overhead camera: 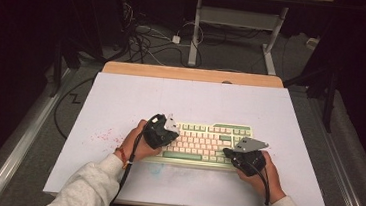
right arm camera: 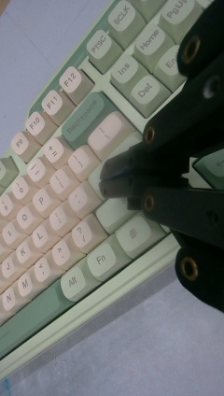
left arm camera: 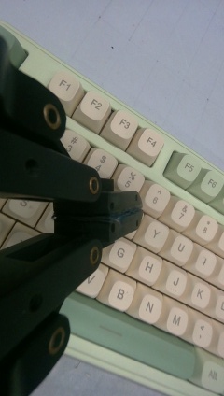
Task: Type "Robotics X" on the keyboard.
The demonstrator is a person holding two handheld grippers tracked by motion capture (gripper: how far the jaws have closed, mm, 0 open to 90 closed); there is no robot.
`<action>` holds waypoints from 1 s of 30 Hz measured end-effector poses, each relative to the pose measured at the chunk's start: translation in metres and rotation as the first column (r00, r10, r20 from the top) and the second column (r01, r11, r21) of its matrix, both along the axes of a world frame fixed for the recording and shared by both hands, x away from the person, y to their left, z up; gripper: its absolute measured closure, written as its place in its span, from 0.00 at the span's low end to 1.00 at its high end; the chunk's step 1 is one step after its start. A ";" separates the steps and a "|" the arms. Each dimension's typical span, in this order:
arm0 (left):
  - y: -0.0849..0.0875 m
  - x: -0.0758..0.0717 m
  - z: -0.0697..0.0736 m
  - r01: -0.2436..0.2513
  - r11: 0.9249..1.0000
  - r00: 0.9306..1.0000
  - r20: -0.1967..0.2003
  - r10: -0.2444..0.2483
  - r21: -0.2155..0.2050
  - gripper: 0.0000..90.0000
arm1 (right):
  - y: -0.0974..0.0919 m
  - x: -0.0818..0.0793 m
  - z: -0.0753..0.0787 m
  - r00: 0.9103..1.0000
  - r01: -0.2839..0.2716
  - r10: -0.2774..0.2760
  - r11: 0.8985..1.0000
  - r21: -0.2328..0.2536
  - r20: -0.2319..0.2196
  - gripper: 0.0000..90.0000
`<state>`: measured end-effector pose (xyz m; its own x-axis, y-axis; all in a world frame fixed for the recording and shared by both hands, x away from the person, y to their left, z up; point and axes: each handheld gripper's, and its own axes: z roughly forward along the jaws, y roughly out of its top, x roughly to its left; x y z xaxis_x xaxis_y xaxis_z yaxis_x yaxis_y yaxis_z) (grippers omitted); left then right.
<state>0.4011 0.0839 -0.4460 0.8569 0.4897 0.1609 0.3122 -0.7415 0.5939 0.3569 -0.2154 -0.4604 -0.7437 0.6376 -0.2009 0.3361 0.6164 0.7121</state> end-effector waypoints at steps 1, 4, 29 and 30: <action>0.000 0.001 0.000 0.000 1.000 1.000 -0.001 0.000 0.005 0.98 | 0.000 0.000 0.000 1.000 0.000 0.000 1.000 0.000 0.000 1.00; 0.000 0.003 -0.001 -0.006 1.000 1.000 0.000 0.006 0.007 0.98 | 0.000 0.000 0.000 1.000 0.000 0.000 1.000 -0.001 0.001 1.00; 0.026 -0.018 0.020 -0.019 0.994 0.984 0.172 0.037 -0.105 0.66 | -0.006 -0.008 0.014 0.999 0.005 -0.007 1.000 0.026 0.040 1.00; 0.026 -0.018 0.020 -0.019 0.994 0.984 0.172 0.037 -0.105 0.60 | -0.007 -0.008 0.015 0.999 0.006 -0.007 1.000 0.030 0.041 1.00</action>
<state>0.3832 0.1095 -0.4263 0.8060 0.5348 0.2537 0.2176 -0.6662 0.7133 0.3489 -0.2220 -0.4456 -0.7313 0.6485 -0.2115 0.3103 0.5924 0.7435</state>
